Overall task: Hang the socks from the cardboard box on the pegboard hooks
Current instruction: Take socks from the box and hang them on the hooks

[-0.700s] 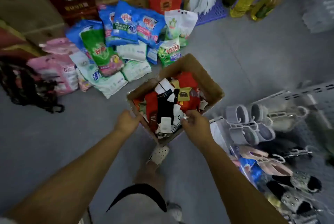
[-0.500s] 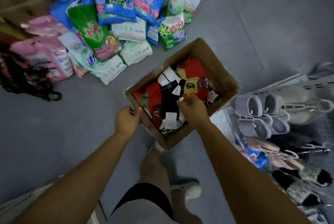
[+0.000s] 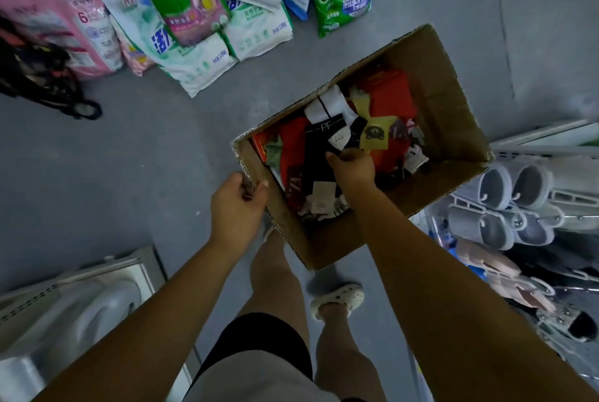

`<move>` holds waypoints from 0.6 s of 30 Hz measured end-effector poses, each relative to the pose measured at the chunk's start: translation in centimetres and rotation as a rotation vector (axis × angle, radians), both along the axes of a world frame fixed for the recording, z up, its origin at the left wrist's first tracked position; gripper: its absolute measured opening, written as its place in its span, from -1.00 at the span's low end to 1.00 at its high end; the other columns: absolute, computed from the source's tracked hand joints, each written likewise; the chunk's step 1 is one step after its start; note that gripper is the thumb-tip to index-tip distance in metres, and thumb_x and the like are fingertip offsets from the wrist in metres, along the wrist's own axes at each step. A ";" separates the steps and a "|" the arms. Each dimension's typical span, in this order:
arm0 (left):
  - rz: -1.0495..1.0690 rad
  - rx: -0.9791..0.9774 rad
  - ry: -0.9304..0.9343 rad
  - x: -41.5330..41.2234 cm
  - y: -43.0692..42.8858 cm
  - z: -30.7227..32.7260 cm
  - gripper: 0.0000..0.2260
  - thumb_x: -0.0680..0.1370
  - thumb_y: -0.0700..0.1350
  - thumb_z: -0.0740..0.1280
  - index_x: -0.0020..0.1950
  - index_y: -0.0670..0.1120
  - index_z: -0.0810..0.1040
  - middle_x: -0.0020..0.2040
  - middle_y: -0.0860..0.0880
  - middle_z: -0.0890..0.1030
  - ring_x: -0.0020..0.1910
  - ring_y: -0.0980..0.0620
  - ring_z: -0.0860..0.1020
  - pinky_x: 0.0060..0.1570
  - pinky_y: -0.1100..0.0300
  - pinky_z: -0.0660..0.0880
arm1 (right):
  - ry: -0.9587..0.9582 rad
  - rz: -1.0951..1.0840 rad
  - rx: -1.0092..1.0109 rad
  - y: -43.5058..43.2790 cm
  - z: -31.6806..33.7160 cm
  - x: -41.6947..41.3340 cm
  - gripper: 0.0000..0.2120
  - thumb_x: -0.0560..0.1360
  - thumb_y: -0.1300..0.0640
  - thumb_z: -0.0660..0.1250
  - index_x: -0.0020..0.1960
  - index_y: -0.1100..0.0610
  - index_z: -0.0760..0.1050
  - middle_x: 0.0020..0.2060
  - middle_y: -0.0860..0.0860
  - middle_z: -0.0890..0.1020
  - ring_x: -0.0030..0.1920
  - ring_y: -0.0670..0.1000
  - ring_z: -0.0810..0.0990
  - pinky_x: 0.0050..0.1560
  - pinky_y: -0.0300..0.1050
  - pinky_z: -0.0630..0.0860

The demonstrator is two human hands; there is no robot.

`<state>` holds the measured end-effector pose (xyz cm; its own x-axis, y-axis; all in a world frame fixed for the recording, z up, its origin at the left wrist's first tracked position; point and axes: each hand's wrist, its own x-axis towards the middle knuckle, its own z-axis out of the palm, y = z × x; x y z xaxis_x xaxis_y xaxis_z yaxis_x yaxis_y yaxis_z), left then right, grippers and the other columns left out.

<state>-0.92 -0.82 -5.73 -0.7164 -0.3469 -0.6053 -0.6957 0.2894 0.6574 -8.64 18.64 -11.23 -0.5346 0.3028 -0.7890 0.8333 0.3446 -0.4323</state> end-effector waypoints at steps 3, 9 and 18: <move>-0.007 -0.009 0.001 -0.1 0.2 0.1 -0.77 0.59 -0.11 0.41 -0.18 -0.22 0.49 -0.30 -0.22 0.56 -0.37 0.02 0.47 -0.33 0.12 0.44 | 0.258 0.071 0.022 0.6 1.5 -1.9 -0.75 0.58 0.07 0.40 0.05 0.27 0.49 -0.04 0.22 0.59 -0.02 0.11 0.58 0.05 0.16 0.56; 0.013 0.016 0.015 -0.3 0.3 0.1 -0.79 0.59 -0.17 0.41 -0.19 -0.22 0.49 -0.32 -0.16 0.53 -0.39 0.12 0.42 -0.35 0.28 0.42 | 0.178 0.275 0.128 2.3 -0.2 -6.5 -0.72 0.58 0.11 0.38 0.21 0.26 0.52 0.16 0.16 0.60 0.15 0.16 0.59 0.18 0.09 0.56; 0.068 0.073 0.013 -0.2 0.2 0.0 -0.78 0.58 -0.17 0.44 -0.24 -0.08 0.50 -0.34 -0.04 0.53 -0.34 0.06 0.47 -0.25 0.06 0.51 | 0.115 0.069 -0.017 2.6 -0.6 -3.7 -0.86 0.54 0.14 0.44 -0.14 0.15 0.53 -0.26 -0.01 0.62 -0.25 -0.06 0.61 -0.24 -0.18 0.52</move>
<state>-1.16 -0.60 -5.77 -0.7006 -0.3505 -0.6215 -0.7033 0.1923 0.6844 -12.31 21.27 -11.86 -0.6408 0.2492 -0.7261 0.7525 0.3912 -0.5298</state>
